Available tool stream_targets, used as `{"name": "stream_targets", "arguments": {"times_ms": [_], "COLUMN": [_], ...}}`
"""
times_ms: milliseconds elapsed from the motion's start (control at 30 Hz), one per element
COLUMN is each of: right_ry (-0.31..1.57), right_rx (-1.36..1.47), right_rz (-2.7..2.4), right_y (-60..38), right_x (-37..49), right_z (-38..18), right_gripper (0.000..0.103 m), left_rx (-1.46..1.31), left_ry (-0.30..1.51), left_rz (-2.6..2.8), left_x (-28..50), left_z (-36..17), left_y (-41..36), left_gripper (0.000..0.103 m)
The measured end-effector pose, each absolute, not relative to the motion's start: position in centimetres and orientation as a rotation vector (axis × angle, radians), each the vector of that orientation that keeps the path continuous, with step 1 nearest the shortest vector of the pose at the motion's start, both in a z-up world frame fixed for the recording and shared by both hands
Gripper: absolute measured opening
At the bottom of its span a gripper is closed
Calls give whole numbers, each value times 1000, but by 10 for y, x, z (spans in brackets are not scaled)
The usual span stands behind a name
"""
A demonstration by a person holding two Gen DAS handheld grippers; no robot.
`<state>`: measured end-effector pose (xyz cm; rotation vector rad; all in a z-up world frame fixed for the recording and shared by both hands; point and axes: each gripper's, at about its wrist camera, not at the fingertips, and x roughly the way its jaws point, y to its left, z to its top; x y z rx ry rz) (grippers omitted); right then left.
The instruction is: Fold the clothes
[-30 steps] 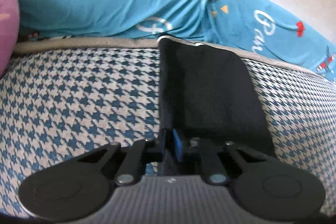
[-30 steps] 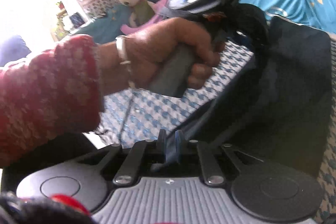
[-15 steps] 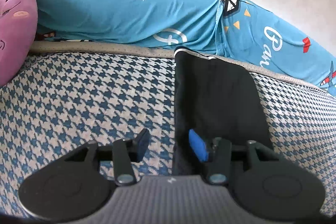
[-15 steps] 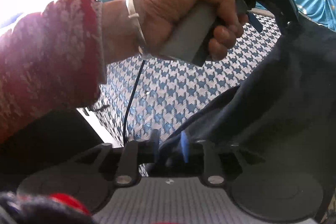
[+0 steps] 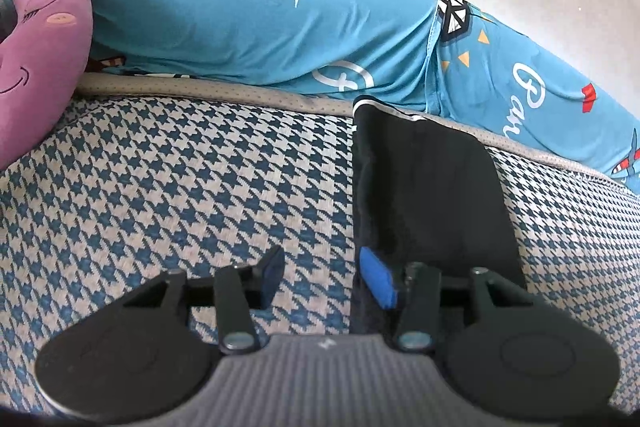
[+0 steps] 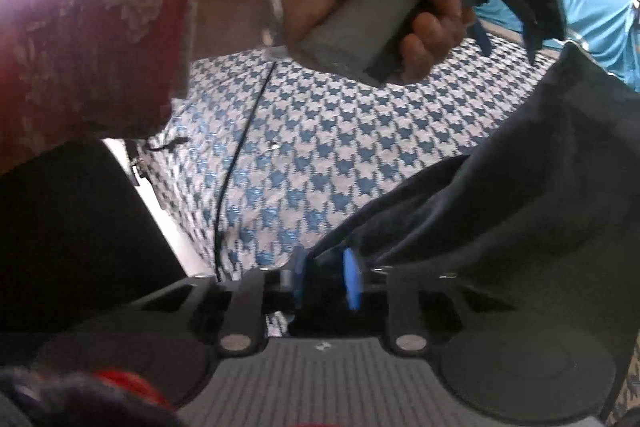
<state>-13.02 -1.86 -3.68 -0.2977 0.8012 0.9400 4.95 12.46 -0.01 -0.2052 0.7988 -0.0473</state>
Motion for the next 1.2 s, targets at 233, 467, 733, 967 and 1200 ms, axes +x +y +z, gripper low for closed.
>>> {"name": "stream_targets", "arguments": {"times_ms": [233, 467, 733, 967, 1200], "right_ry": [823, 709, 820, 793, 811], "right_rx": [-161, -89, -132, -127, -70], "right_rz": [943, 1043, 1068, 1050, 845], "right_y": [-36, -43, -21, -42, -90], "right_x": [-124, -134, -129, -128, -113], "right_z": [-26, -6, -27, -12, -5], "right_gripper": [7, 7, 15, 18, 18], "left_rx": [-217, -274, -248, -205, -169], "left_ry": [797, 769, 787, 805, 810], "left_rz": [-46, -25, -43, -96, -164], "left_x": [48, 42, 42, 37, 32], "left_z": [3, 9, 9, 7, 9], "left_y": [132, 147, 139, 123, 96], "left_gripper": [44, 44, 47, 50, 50]}}
